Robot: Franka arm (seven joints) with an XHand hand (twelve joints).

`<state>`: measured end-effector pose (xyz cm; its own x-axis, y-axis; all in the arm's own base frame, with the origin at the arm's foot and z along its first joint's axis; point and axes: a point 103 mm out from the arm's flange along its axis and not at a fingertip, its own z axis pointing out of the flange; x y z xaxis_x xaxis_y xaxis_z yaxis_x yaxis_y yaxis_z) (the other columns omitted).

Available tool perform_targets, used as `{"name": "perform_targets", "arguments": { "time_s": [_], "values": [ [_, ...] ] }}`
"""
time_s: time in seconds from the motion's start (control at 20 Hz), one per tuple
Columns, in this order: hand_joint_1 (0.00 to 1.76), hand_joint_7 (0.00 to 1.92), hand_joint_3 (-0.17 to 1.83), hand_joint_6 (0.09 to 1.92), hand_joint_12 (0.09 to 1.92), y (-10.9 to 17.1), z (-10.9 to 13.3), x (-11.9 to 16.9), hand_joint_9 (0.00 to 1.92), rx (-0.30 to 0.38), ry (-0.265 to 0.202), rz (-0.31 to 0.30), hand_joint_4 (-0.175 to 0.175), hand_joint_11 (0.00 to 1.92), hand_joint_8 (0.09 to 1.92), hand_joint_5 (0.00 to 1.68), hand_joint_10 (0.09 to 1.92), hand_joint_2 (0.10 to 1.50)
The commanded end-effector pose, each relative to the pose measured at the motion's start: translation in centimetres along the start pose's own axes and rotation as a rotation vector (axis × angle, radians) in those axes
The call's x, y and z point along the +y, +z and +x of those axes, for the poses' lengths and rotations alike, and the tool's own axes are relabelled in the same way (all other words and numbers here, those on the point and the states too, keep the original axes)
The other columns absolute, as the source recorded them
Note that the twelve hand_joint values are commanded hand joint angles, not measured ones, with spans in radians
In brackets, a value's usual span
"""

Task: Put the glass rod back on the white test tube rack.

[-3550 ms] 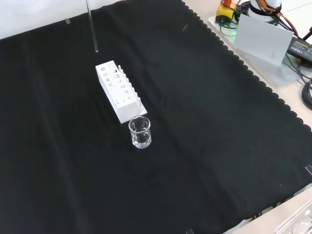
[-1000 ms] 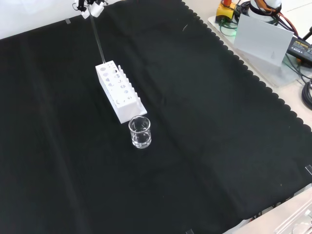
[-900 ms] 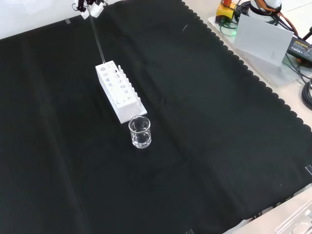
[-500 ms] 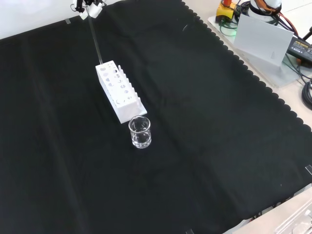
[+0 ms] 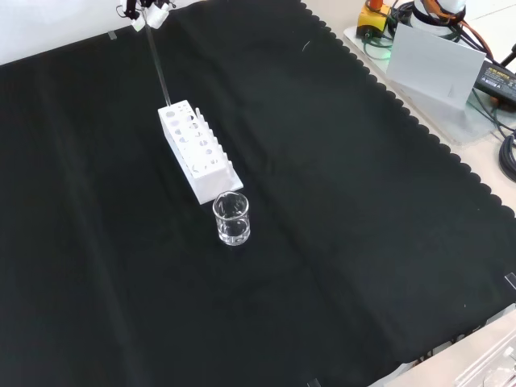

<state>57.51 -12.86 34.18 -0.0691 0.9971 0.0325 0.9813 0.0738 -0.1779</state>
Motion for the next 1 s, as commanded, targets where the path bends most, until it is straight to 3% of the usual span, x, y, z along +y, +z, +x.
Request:
{"name": "perform_targets", "arguments": {
  "time_s": [0.05,0.5,1.0],
  "values": [
    [1.20,1.73,-0.17,0.68,0.89,0.4,-0.2,0.0,1.86,0.004,0.002,0.004,-0.175,1.78,0.51,1.21,0.45,1.10],
    [1.20,1.73,-0.17,0.68,0.89,0.5,0.3,0.7,1.86,0.007,-0.011,0.003,-0.175,1.79,0.51,1.21,0.45,1.10],
    [1.20,1.73,-0.17,0.68,0.89,2.4,-0.1,0.9,1.86,0.014,-0.012,0.030,-0.175,1.79,0.51,1.21,0.45,1.10]
  ]
}}
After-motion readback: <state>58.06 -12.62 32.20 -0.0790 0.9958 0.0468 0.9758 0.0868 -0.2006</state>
